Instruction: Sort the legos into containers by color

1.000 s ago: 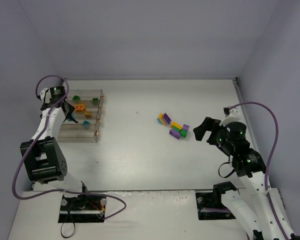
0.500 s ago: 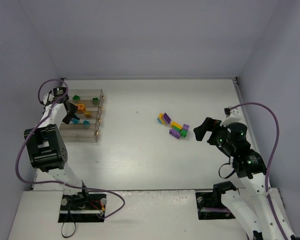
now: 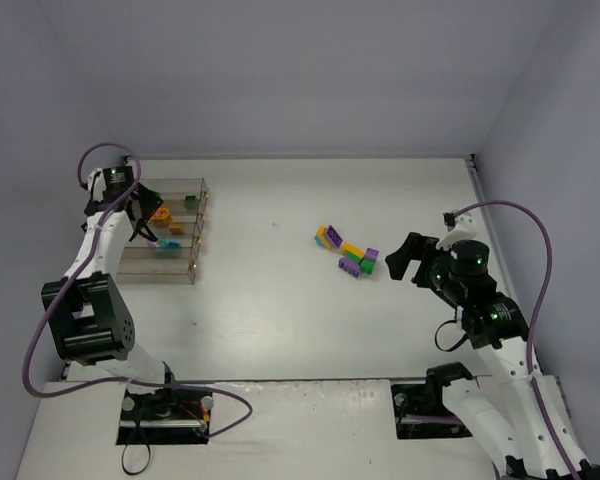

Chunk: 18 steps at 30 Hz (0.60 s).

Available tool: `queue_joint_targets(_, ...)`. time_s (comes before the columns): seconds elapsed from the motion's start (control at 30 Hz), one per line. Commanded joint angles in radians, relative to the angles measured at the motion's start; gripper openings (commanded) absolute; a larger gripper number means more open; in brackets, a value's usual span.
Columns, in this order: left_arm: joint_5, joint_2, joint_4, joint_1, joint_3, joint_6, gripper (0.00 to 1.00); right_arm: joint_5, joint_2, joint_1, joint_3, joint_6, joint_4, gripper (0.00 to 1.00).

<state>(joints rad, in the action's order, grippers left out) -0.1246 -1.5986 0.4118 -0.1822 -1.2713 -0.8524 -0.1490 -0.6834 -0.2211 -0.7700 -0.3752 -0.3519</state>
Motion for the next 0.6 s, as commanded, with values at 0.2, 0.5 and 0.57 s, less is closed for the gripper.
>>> queue_joint_targets(0.2, 0.126, 0.212, -0.08, 0.38, 0.012, 0.374, 0.68, -0.084, -0.133, 0.006, -0.037, 0.016, 0.14, 0.79)
queue_joint_targets(0.5, 0.263, 0.315, -0.099, 0.486, 0.145, 0.435, 0.69, -0.072, -0.344, -0.05, -0.109, 0.091, 0.154, 0.61)
queue_joint_targets(0.57, 0.301, 0.345, -0.1, 0.49, 0.168, 0.441, 0.69, -0.061, -0.401, -0.087, -0.136, 0.111, 0.175, 0.61)
